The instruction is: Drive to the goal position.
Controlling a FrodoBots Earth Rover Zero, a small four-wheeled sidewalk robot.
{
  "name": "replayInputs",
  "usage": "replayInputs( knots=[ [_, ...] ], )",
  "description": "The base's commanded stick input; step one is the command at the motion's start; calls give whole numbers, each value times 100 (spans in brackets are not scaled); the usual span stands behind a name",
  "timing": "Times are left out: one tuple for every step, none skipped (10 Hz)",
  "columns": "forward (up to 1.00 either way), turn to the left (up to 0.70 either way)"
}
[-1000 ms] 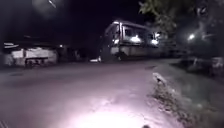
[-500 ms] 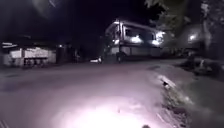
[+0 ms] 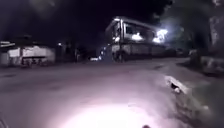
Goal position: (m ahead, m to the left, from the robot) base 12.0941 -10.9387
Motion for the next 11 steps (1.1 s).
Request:
replayInputs(
  knots=[
    [70,0],
    [70,0],
    [70,-18],
    [70,-35],
    [70,-35],
    [70,-35],
    [70,-31],
    [70,0],
    [70,0],
    [70,0],
    [70,-13]
  ],
)
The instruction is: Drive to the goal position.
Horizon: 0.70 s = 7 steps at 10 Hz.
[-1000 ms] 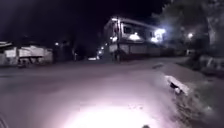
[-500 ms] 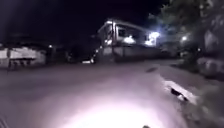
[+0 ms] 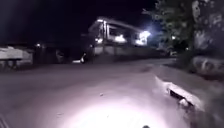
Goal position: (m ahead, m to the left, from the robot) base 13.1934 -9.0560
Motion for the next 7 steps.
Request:
replayInputs(
  knots=[
    [70,-32],
    [70,-35],
    [70,-16],
    [70,0],
    [70,0],
    [70,0],
    [70,0]
  ],
)
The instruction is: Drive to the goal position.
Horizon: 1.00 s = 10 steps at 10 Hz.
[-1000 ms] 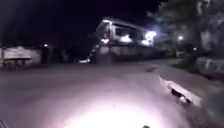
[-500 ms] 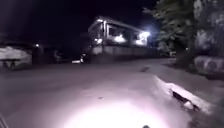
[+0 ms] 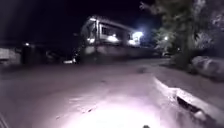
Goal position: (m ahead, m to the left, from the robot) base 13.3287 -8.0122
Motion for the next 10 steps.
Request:
replayInputs(
  knots=[
    [70,0],
    [70,0],
    [70,0],
    [70,-35],
    [70,-35],
    [70,-23],
    [70,0],
    [70,0],
    [70,0],
    [70,0]
  ],
)
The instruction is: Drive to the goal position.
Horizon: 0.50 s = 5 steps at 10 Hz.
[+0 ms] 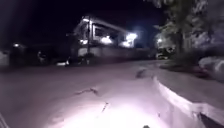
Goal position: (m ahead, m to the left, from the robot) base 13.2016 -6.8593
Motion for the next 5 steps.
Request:
replayInputs(
  knots=[
    [70,0],
    [70,0],
    [70,0],
    [70,0],
    [70,0]
  ],
)
